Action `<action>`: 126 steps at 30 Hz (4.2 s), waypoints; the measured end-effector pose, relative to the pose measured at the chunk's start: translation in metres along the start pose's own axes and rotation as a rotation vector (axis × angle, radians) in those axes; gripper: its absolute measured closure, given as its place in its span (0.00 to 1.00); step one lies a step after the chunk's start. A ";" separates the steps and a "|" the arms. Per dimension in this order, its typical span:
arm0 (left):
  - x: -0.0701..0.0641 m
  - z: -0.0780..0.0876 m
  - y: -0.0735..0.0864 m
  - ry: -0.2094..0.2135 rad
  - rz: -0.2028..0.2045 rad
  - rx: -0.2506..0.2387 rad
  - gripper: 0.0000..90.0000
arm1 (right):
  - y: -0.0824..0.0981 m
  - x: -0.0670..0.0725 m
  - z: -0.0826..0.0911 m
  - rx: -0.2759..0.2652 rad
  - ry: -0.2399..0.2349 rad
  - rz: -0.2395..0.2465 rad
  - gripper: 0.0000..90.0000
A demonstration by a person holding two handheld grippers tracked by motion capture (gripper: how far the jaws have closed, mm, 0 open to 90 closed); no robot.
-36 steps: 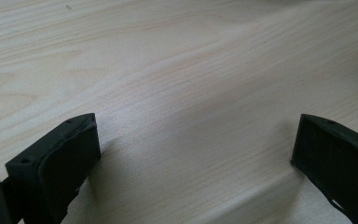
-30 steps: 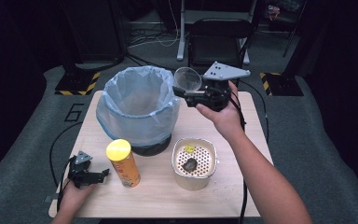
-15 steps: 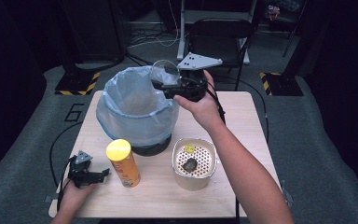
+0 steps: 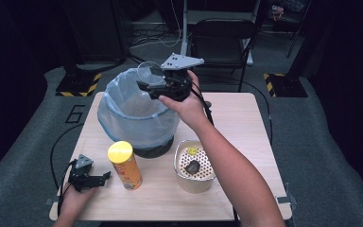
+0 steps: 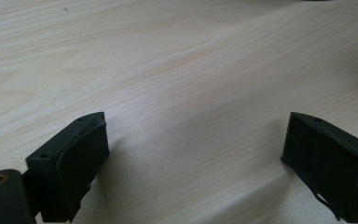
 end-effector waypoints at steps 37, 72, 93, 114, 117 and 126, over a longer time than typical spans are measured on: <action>-0.005 0.028 -0.014 0.041 0.095 -0.096 0.00 | 0.033 -0.005 0.050 0.111 0.067 -0.008 0.18; -0.074 0.058 -0.048 0.376 -0.065 -0.184 0.02 | 0.100 -0.016 0.180 0.133 0.233 -0.026 0.18; -0.094 0.015 -0.052 0.394 -0.096 -0.132 0.10 | 0.125 -0.006 0.211 0.149 0.293 -0.047 0.18; -0.091 0.022 -0.057 0.367 -0.115 -0.153 0.27 | 0.135 -0.009 0.221 0.168 0.310 -0.076 0.21; -0.092 0.026 -0.059 0.372 -0.120 -0.150 0.27 | 0.140 -0.012 0.222 0.186 0.317 -0.078 0.22; -0.095 0.046 -0.076 0.387 -0.115 -0.162 0.27 | 0.146 -0.017 0.227 0.223 0.341 -0.079 0.23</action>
Point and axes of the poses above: each handheld gripper's, and its own axes: z roughly backward along the jaws, y roughly out of its underside, x roughly to its left, the point moved 5 cm from there along -z, roughly forward along the jaws, and after that the axes turned 9 degrees about -x, right-handed, at the moved point
